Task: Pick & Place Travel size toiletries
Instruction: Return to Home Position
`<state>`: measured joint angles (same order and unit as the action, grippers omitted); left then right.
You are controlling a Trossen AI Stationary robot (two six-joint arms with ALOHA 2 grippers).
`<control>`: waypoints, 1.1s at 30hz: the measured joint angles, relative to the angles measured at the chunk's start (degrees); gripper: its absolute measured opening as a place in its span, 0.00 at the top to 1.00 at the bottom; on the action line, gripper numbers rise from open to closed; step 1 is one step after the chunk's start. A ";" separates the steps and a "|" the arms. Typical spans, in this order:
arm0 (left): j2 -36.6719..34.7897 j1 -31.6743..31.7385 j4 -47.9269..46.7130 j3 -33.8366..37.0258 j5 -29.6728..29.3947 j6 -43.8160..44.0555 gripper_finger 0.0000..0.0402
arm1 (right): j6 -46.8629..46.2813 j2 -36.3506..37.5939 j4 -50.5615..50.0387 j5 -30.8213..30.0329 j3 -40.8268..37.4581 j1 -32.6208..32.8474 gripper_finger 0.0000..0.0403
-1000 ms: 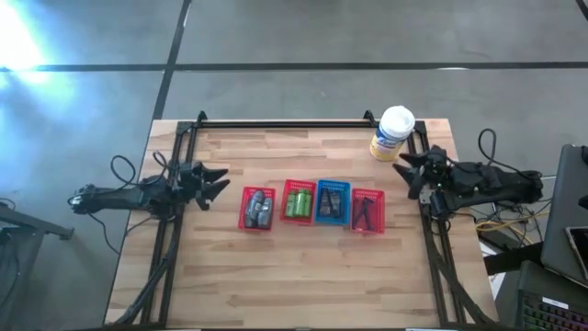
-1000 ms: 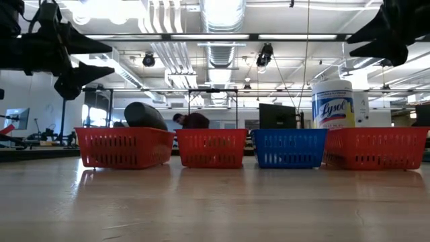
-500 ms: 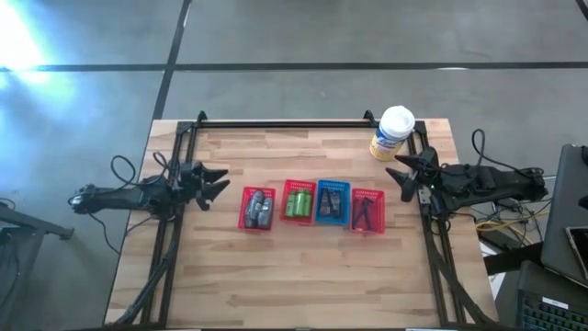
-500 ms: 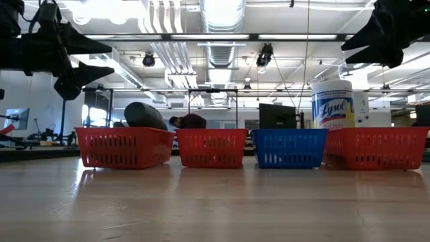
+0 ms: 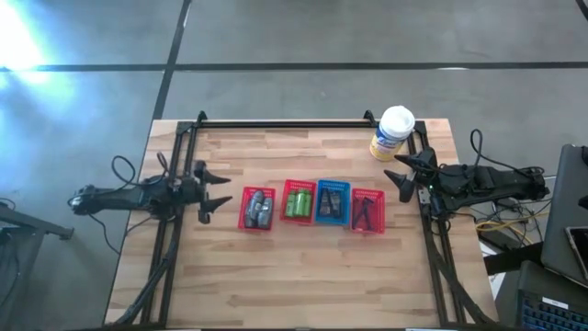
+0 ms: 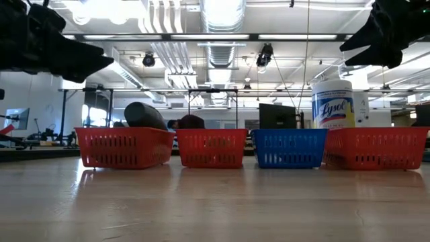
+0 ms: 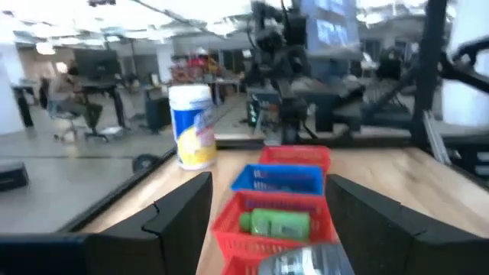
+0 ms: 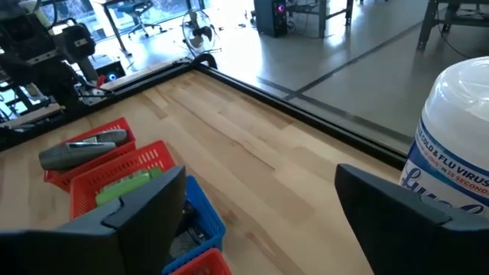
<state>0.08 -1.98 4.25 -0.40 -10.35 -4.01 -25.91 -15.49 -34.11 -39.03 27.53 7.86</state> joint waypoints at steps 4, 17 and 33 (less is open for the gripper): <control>-0.02 1.36 -1.94 0.02 0.99 2.75 0.35 | 0.00 0.00 0.02 0.00 0.00 0.00 0.15; 0.15 2.05 -1.86 -0.11 0.96 4.63 0.35 | 0.00 0.00 0.02 0.00 0.00 0.00 0.12; 0.15 2.05 -1.90 -0.15 0.94 4.70 0.35 | 0.00 0.02 0.02 0.00 0.00 0.00 0.24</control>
<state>0.23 0.08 2.35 -0.56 -9.41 0.69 -25.91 -15.46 -34.09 -39.03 27.53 7.86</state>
